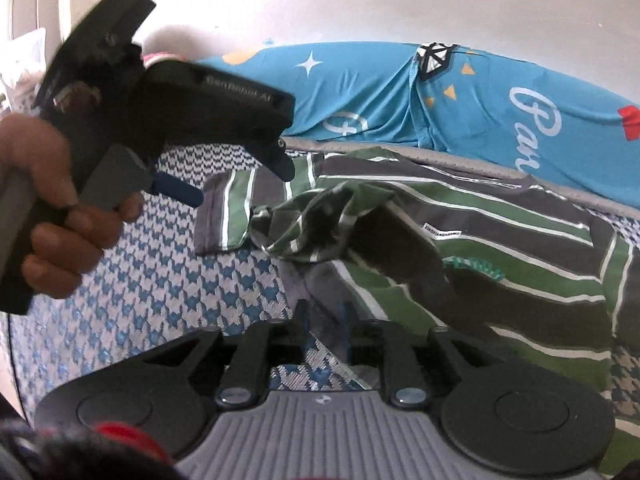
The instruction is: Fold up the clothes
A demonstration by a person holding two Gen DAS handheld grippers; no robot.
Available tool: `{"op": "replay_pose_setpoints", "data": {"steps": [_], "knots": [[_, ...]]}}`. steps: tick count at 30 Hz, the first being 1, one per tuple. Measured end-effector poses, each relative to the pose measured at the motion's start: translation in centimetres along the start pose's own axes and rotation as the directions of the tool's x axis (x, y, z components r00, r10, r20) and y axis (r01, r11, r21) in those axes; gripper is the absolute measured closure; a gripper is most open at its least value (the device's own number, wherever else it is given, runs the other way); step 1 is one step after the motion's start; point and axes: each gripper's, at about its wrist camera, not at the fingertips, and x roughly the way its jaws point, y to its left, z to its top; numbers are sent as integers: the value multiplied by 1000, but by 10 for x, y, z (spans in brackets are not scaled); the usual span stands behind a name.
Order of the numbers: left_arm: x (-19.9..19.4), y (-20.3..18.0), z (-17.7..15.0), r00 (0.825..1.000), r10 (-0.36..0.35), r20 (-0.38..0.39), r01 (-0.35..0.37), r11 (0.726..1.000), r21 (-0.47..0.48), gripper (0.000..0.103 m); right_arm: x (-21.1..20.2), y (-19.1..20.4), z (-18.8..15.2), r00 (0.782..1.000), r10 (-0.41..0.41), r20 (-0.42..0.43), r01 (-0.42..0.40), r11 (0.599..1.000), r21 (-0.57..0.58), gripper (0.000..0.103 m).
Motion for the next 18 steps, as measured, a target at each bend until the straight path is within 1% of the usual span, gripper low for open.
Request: {"op": "replay_pose_setpoints", "data": {"steps": [3,6,8,11,13,14,16,17,18], "knots": [[-2,2,0,1000,4,0,-4,1000,5,1,7,9,-2,1000,-20,0,20,999,-35,71],[-5,6,0,1000,2,-1,-2,1000,6,1,15,17,-3,998,-60,5,61,995,-76,70],[-5,8,0,1000,4,-2,-4,1000,7,1,22,22,-4,998,-68,-11,66,993,-97,69],[-6,12,0,1000,7,-2,-7,1000,2,1,32,29,-8,994,-105,-34,98,982,-163,69],[-7,14,1,1000,7,0,-7,1000,-2,1,36,31,-11,991,-131,-34,123,976,-179,70],[-7,14,1,1000,7,2,-7,1000,-3,1,36,29,-11,990,-136,-32,128,977,-172,71],[-8,15,1,1000,6,5,-6,1000,0,1,35,26,-9,989,-144,-28,138,978,-155,83],[-9,15,1,1000,5,7,-5,1000,3,1,35,24,-8,988,-150,-25,145,979,-145,92],[-9,15,1,1000,4,8,-4,1000,5,1,32,21,-7,989,-146,-22,142,982,-124,95]]}}
